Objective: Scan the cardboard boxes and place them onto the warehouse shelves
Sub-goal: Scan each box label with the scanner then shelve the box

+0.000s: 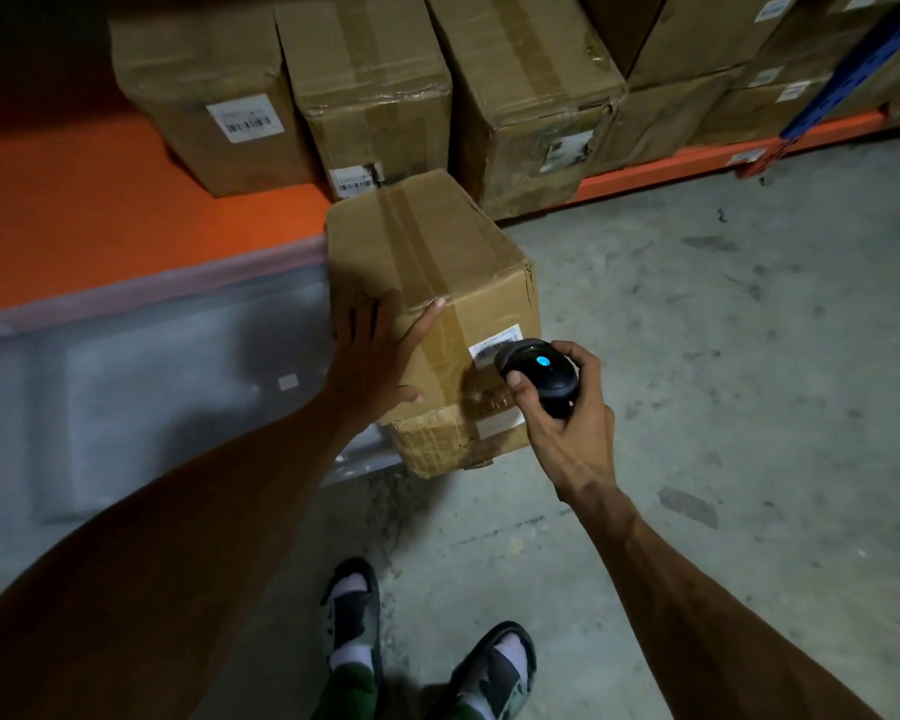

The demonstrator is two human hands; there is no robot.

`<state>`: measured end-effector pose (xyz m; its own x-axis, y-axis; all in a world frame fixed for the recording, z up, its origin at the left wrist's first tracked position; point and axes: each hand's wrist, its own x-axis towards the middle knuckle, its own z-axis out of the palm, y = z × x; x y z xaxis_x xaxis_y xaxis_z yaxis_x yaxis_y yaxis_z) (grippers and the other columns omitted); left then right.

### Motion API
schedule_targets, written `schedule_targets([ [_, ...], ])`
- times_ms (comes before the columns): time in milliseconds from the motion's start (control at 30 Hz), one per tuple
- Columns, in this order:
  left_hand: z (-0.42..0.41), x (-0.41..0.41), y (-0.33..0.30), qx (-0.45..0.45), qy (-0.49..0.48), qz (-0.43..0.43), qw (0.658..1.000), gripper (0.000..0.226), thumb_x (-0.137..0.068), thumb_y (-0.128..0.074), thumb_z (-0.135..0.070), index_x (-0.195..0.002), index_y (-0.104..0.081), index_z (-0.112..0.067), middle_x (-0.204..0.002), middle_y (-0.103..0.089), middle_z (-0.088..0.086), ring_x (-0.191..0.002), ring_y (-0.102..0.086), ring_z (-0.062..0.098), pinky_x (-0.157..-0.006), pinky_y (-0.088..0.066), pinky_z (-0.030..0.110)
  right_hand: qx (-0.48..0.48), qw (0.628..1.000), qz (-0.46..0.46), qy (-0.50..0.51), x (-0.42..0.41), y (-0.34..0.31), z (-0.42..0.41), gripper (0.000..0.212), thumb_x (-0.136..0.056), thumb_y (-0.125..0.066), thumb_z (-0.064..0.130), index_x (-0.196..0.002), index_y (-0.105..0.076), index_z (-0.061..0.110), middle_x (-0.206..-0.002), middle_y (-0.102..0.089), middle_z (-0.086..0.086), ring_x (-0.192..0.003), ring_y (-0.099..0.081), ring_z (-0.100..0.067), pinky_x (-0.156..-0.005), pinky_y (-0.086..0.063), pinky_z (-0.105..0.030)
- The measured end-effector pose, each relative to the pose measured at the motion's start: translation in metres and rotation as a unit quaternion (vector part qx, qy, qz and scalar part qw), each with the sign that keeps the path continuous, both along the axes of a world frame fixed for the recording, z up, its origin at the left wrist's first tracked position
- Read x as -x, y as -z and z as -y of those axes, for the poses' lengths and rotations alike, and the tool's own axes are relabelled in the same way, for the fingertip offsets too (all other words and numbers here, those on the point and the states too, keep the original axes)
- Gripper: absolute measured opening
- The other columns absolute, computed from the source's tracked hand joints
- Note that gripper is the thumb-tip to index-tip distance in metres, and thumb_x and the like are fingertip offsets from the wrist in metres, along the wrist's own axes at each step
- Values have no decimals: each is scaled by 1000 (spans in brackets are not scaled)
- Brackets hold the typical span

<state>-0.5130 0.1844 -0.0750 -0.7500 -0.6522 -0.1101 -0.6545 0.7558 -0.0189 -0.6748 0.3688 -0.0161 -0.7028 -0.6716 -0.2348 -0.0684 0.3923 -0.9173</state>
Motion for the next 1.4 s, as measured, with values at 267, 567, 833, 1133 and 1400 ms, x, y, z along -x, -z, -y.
schedule_targets([
  [267, 7, -11, -3, -7, 25, -27, 999, 139, -44, -90, -61, -155, -10, -37, -143, -32, 22, -115, -44, 42, -102, -32, 57, -8, 1000, 8, 10, -7, 1, 2, 51, -86, -83, 36, -128, -55, 32, -106, -72, 11, -91, -70, 4, -77, -53, -9],
  [567, 32, -119, 24, -2, 68, -59, 996, 114, -65, -80, -55, -157, -16, -30, -146, -38, 28, -133, -37, 50, -106, -29, 61, -60, 995, 26, 75, -4, 19, 6, 53, -83, -76, 60, -127, -50, 47, -106, -72, 5, -87, -75, -25, -82, -63, -50],
  [833, 39, -158, 48, 7, 78, -91, 993, 93, -82, -56, -48, -158, -5, -32, -147, -36, 32, -136, -33, 53, -108, -27, 64, -191, 980, -35, -43, 11, 64, 53, 71, -95, -73, 36, -154, -35, 28, -136, -63, -11, -124, -62, -32, -105, -53, -48],
  [1133, 39, -156, 50, 8, 74, -120, 990, 119, -59, -91, -39, -155, -20, -29, -147, -38, 31, -133, -39, 52, -108, -27, 63, -375, 890, -191, -174, 25, 87, 119, 71, -99, -63, 49, -155, -28, 23, -123, -66, -17, -112, -64, -38, -85, -52, -42],
  [1400, 41, -158, 44, -17, 84, -151, 985, 91, -82, -66, -49, -157, -18, -31, -145, -39, 31, -130, -40, 52, -108, -26, 59, -368, 894, -199, -156, 17, 85, 104, 96, -94, -67, 50, -164, -8, 20, -141, -56, -20, -127, -54, -39, -102, -50, -52],
])
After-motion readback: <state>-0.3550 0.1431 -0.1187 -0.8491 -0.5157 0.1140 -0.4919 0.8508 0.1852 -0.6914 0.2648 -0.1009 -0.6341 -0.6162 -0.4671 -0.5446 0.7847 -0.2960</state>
